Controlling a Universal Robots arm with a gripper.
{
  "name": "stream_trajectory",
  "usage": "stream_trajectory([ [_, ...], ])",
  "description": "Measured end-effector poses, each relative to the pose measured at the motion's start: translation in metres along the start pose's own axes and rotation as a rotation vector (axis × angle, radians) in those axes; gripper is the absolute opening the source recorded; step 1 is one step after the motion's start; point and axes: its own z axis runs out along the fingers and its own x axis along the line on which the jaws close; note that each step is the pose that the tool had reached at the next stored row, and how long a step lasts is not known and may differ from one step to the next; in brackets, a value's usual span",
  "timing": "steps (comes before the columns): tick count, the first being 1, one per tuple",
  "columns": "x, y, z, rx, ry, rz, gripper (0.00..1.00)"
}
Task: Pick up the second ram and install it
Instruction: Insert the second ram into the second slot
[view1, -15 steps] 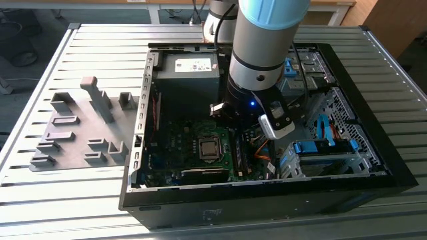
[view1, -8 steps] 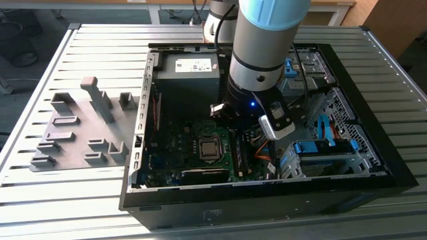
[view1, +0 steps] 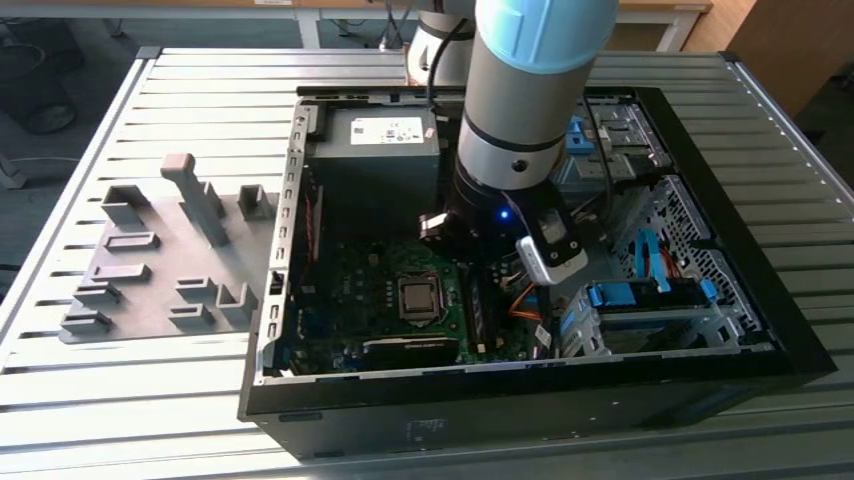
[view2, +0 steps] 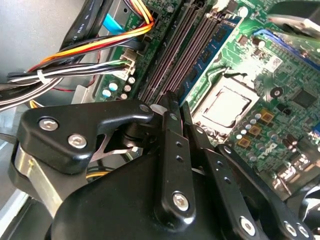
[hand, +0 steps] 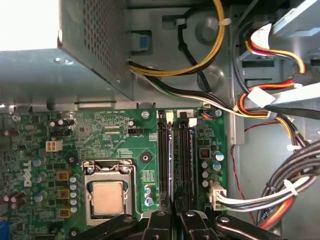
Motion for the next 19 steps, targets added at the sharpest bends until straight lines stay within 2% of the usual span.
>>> stream_trajectory([
  [2, 0.0, 0.0, 0.0014, 0.0003, 0.0003, -0.016, 0.14],
  [19, -0.0002, -0.0002, 0.0092, -0.0029, 0.0002, -0.002, 0.14],
])
